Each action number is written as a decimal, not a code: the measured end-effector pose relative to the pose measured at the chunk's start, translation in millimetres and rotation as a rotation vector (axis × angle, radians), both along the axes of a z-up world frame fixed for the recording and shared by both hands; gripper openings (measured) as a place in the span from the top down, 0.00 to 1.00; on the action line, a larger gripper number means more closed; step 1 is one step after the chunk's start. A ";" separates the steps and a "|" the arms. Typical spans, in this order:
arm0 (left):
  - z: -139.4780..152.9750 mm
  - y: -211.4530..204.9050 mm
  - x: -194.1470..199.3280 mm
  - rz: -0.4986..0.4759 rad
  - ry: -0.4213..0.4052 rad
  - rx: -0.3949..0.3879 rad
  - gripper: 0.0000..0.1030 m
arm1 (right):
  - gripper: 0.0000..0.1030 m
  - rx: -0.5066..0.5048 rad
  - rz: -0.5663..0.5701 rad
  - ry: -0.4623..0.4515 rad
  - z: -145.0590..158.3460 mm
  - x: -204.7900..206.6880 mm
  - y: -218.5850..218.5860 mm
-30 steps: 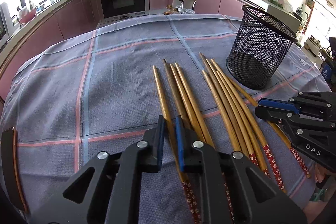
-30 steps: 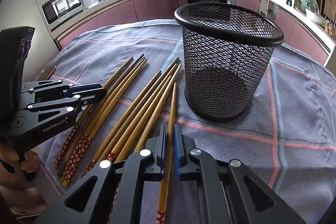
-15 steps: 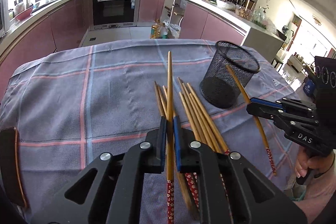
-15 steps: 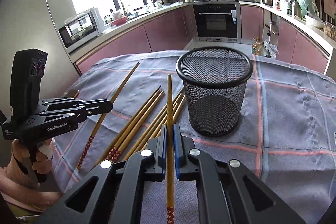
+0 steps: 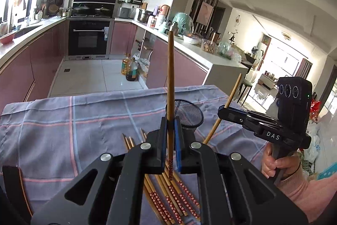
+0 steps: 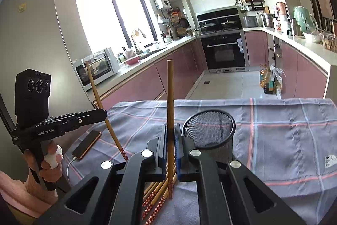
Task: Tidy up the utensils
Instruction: 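Lift the left gripper's chopstick upright over the mesh cup while the right gripper carries its chopstick there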
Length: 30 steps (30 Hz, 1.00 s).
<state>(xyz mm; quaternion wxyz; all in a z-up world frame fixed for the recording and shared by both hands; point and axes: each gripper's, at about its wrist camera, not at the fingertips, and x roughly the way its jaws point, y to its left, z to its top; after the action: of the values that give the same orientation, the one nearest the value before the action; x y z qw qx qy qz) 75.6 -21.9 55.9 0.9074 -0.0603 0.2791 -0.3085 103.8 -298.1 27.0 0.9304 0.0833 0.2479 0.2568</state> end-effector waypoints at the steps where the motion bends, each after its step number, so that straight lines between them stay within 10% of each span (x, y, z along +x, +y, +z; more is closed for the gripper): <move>1: 7.2 -3.1 1.1 -0.007 -0.013 -0.013 0.93 | 0.95 0.005 -0.001 -0.017 5.7 1.7 -1.8; 16: 70.2 -64.7 44.4 -0.030 -0.116 -0.059 0.93 | 0.95 -0.036 -0.071 -0.159 71.0 34.9 -18.9; 30: -22.4 -106.0 86.4 -0.079 0.073 0.110 0.93 | 0.95 -0.146 -0.039 0.115 7.4 88.5 -4.7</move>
<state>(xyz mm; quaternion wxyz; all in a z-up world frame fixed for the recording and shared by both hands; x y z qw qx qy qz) 162.0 -127.9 33.5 0.8857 -0.0107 0.3306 -0.3258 192.3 -302.7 34.4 0.9231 0.0348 0.3171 0.2146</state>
